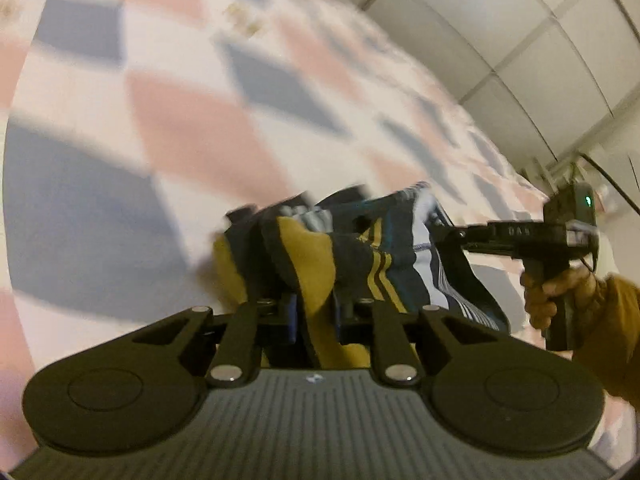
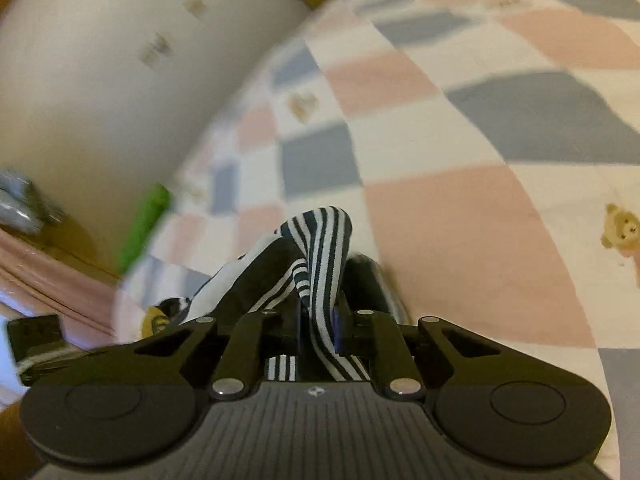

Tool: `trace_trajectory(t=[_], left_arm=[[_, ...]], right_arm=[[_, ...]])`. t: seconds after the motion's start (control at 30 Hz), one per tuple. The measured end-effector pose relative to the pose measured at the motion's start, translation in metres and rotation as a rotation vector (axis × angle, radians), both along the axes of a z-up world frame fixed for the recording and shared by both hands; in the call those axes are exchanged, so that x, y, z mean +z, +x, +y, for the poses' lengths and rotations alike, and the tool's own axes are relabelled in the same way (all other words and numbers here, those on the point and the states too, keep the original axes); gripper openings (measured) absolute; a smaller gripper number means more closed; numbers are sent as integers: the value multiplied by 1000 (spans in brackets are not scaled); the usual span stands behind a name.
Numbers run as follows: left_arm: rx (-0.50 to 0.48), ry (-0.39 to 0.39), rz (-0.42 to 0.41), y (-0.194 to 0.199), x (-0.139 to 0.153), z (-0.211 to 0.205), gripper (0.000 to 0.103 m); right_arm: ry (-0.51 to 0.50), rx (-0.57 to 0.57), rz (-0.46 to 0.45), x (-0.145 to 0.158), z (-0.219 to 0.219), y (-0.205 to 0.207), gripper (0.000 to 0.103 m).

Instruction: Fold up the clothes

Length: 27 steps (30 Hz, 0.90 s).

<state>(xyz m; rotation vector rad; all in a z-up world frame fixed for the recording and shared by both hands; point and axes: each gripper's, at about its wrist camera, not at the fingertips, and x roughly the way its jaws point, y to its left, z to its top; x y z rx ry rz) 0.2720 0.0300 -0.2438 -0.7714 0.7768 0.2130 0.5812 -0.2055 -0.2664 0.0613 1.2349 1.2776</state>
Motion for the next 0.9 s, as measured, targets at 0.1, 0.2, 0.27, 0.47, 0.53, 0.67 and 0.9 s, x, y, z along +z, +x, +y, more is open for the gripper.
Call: trace_trajectory(t=[0.1, 0.2, 0.27, 0.47, 0.53, 0.67, 0.9], left_arm=[[32, -39, 21, 2, -11, 8, 16], [14, -3, 43, 8, -8, 5, 16], [18, -8, 56, 8, -7, 5, 17], [47, -31, 99, 12, 7, 4, 17], [41, -4, 95, 11, 21, 0, 17], [55, 167, 117, 1, 50, -20, 15], [-66, 209, -2, 11, 78, -44, 15]], right_arm=[[-97, -32, 22, -28, 16, 0, 13], [-101, -49, 23, -37, 19, -1, 13], [-106, -49, 30, -40, 18, 2, 13], [-129, -37, 6, -35, 19, 1, 16], [-131, -32, -25, -29, 21, -2, 24], [-136, -50, -165, -2, 12, -11, 51], [-11, -79, -228, 34, -35, -15, 49]])
